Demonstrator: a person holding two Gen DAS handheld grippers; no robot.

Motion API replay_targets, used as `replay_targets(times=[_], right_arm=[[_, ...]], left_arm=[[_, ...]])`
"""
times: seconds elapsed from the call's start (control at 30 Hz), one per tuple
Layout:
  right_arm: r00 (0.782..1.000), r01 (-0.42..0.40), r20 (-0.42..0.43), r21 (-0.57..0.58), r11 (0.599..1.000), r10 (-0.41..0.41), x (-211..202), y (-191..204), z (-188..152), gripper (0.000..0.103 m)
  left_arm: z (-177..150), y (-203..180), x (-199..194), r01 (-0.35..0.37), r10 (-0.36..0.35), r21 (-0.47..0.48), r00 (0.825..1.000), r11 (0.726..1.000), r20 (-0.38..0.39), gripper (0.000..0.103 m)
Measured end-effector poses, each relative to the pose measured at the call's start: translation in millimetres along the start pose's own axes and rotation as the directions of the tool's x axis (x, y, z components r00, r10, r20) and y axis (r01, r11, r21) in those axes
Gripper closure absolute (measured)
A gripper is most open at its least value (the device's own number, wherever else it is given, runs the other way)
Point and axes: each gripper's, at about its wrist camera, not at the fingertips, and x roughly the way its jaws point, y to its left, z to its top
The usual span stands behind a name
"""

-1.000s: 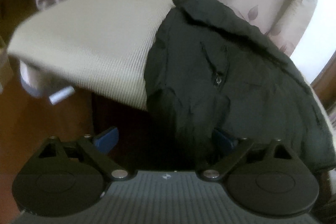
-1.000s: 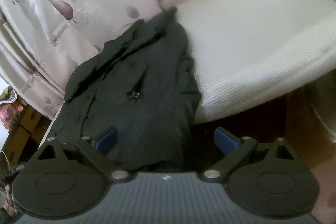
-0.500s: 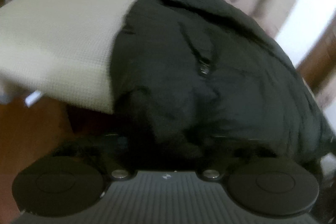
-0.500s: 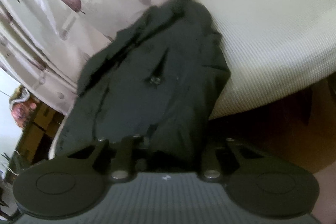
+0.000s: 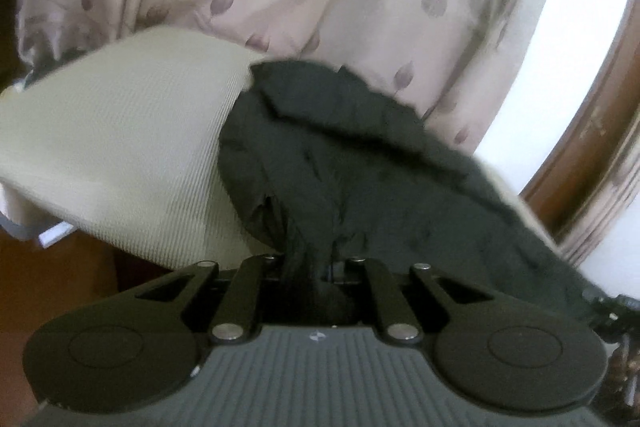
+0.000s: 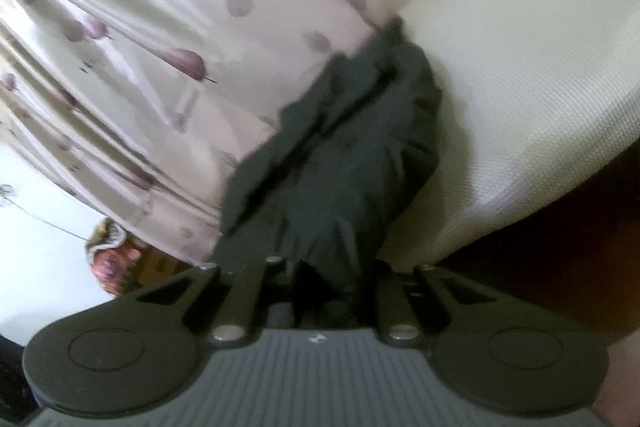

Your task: Fold large clothes

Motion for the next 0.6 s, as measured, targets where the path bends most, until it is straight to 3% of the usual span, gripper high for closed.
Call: replay_targets(times=[0.33, 0.47, 0.6], right_arm=[[0.992, -0.115, 0.058, -0.003, 0.993, 0.115, -42, 45, 1, 0.092], [0.984, -0.153, 0.082, -0.04, 0.987, 0.156, -34, 66, 33, 0.092], [0.981, -0.159, 0.099, -0.087, 0.983, 0.168, 0, 79, 86, 0.092]], left_arm=[[28, -39, -67, 0.08, -0.076, -0.023, 0.987, 0.997, 0.14, 0.091], [61, -46, -68, 0.096, -0.078, -0.077, 0.975, 0.992, 0.206, 0.091], [107, -51, -40, 0.084, -0.055, -0.114, 0.97, 0.99, 0.236, 0.091]])
